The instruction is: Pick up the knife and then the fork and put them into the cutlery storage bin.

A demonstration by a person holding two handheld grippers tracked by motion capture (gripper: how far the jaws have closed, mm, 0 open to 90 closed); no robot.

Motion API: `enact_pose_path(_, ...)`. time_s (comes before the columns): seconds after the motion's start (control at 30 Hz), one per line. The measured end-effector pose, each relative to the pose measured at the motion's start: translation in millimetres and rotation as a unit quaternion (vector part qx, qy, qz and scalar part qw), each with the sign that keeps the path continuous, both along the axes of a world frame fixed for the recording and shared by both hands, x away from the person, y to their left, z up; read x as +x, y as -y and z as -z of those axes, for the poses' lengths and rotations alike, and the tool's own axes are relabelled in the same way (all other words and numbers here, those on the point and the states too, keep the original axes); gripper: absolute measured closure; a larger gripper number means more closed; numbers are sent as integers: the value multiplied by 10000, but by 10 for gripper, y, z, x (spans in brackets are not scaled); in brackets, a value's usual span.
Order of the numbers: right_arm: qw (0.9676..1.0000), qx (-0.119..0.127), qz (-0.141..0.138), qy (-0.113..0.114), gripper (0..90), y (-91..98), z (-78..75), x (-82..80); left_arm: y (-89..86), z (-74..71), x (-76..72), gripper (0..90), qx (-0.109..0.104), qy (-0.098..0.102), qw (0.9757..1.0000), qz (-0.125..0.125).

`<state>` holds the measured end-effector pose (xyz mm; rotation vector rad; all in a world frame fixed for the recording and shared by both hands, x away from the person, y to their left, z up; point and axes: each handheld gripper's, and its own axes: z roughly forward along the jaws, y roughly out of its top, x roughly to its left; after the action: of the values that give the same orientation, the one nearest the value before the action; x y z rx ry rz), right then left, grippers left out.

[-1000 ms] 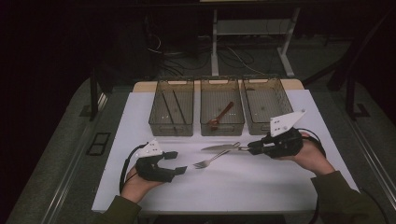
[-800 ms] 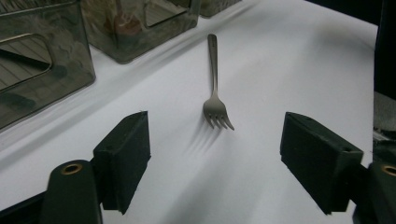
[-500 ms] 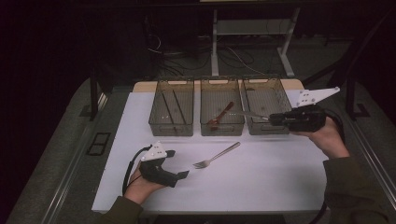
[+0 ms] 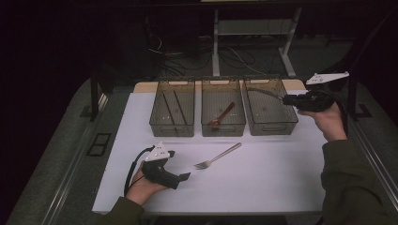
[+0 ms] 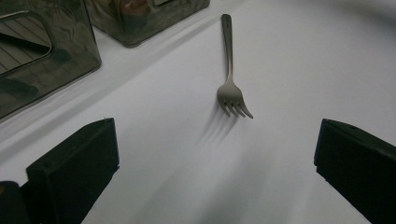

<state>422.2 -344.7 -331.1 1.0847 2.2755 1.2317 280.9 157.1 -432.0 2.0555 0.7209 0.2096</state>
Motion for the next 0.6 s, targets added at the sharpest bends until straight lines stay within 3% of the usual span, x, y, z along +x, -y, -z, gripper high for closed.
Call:
enact_pose_path(0.27,9985,-198,458,-221,773,-21,130,200,16,13,-3,0,44,44,9999,86)
enact_pose_path(0.6,9946,-553,619,-621,772,-207,395,407,42,34,-1,0,37,-25,9998,210)
